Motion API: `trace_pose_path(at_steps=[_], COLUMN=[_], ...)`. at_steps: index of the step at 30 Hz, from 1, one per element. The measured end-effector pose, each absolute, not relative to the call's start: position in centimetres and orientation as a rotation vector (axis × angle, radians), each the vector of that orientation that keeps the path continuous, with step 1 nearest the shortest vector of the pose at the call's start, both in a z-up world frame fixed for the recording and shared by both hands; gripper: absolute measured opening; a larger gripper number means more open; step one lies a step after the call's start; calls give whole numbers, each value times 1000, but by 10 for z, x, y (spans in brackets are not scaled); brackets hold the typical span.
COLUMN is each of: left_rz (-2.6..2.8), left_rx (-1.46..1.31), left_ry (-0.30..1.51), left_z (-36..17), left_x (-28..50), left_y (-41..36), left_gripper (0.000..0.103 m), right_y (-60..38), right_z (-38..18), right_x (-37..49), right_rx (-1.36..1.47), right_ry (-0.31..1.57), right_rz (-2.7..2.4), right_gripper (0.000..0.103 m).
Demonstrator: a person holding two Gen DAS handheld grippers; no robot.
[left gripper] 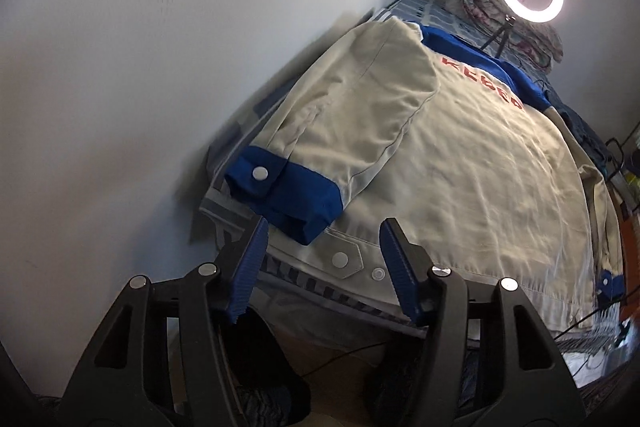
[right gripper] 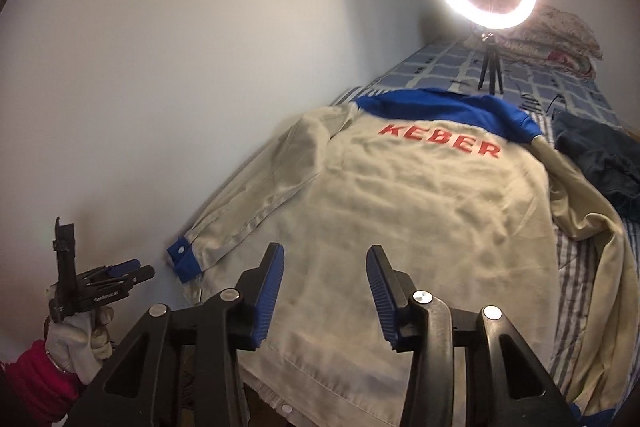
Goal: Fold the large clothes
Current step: 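Grasp the blue cuff of the jacket sleeve with the left tool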
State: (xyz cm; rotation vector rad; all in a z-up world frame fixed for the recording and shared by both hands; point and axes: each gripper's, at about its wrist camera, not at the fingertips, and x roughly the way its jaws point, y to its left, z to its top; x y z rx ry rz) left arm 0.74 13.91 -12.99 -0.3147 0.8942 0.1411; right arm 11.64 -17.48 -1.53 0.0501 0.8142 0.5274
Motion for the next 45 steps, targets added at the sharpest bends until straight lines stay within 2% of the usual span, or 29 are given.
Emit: trace_pose_path(at_steps=[11, 16, 18, 20, 24, 33, 39, 41, 44, 45], left_rz=[161, 207, 209, 186, 160, 31, -23, -20, -6, 12], left_rx=[-521, -400, -336, -310, -300, -331, -259, -262, -316, -327], left_ry=[1012, 1015, 1009, 994, 955, 884, 935, 941, 888, 867], left_z=[-184, -189, -191, -193, -185, -161, -170, -166, -152, -147], left_x=[60, 73, 80, 85, 85, 69, 63, 53, 31, 26], left_y=[162, 153, 146, 142, 140, 122, 112, 115, 129, 137], left_gripper=[60, 59, 22, 7, 3, 2, 3, 12, 49, 52], right_y=[-166, -169, -168, -166, -157, -72, -12, 8, 28, 36], right_z=[-19, -24, -23, -22, -23, -60, -112, -129, -154, -164], right_x=[111, 114, 114, 113, 119, 169, 218, 229, 239, 241], right_rx=[13, 16, 15, 11, 8, 65, 114, 99, 69, 41], right_ry=[815, 837, 837, 834, 844, 992, 1079, 1096, 1140, 1157], right_rz=[533, 526, 530, 536, 561, 773, 815, 817, 805, 801], right_gripper=[45, 45, 45, 45, 45, 47, 35, 33, 31, 30])
